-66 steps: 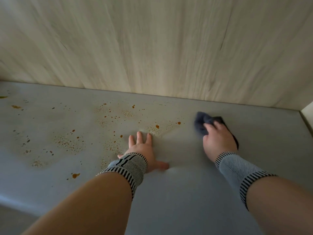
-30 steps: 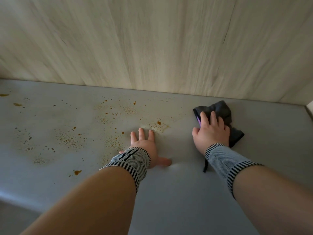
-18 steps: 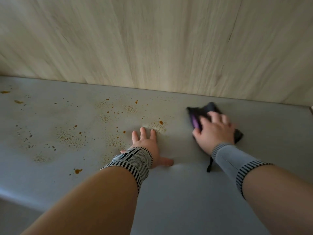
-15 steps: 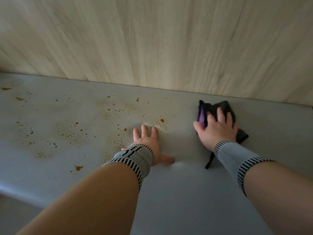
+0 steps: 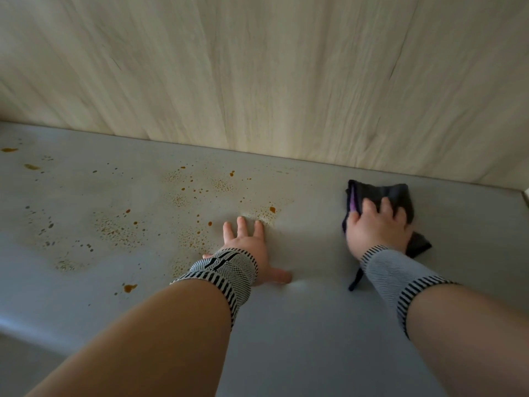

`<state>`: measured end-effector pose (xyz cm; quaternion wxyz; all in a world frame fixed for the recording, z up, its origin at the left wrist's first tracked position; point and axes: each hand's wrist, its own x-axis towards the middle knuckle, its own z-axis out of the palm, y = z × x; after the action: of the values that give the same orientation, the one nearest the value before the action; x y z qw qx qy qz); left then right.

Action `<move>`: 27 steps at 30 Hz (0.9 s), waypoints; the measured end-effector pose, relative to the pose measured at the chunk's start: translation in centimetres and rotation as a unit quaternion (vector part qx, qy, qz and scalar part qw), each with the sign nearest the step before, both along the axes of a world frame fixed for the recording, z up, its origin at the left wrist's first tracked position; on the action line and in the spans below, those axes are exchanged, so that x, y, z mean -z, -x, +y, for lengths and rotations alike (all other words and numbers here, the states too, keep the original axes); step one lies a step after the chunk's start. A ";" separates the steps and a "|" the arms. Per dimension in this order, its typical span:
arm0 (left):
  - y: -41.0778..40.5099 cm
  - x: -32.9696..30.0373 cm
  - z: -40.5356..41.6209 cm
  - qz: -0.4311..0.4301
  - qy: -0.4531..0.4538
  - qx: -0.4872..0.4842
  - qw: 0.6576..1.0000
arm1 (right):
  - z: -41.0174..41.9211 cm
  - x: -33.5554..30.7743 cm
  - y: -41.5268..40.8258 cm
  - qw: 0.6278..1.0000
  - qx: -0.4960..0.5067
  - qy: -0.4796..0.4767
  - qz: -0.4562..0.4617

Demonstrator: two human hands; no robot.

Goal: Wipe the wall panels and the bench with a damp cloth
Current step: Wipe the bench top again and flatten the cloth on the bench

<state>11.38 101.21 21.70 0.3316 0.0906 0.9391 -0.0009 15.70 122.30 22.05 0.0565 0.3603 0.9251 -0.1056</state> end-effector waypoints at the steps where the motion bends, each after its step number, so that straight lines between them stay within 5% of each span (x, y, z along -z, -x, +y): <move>1: 0.1 0.0 0.1 -0.001 0.001 -0.001 1.000 | -1.4 -0.2 0.5 1.000 -0.010 0.008 -0.002; 7: 0.3 -1.1 0.3 0.005 0.032 0.030 0.999 | -5.2 -0.7 -0.4 0.940 -0.341 -0.004 0.013; 11: 3.4 -3.1 0.1 0.089 0.006 0.031 0.996 | 1.8 -0.7 -0.6 0.987 -0.135 -0.079 -0.025; 15: 6.2 -1.6 -0.2 0.047 0.019 0.028 0.998 | 3.0 0.0 1.0 0.999 0.014 -0.015 -0.031; 20: 6.9 -1.3 0.2 0.032 0.040 0.052 0.997 | -1.6 0.4 5.6 0.989 -0.145 -0.024 0.015; 24: 6.4 -1.8 0.2 0.031 0.036 0.066 0.997 | -3.9 0.2 6.0 0.938 -0.345 0.016 0.022; 27: 6.7 -1.2 0.0 0.028 0.033 0.055 0.998 | -0.1 0.8 4.7 0.969 -0.241 -0.028 0.041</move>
<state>4.67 101.24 22.89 0.3075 0.1314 0.9409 -0.0530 11.00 122.20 21.27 0.0323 0.1233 0.9888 -0.0777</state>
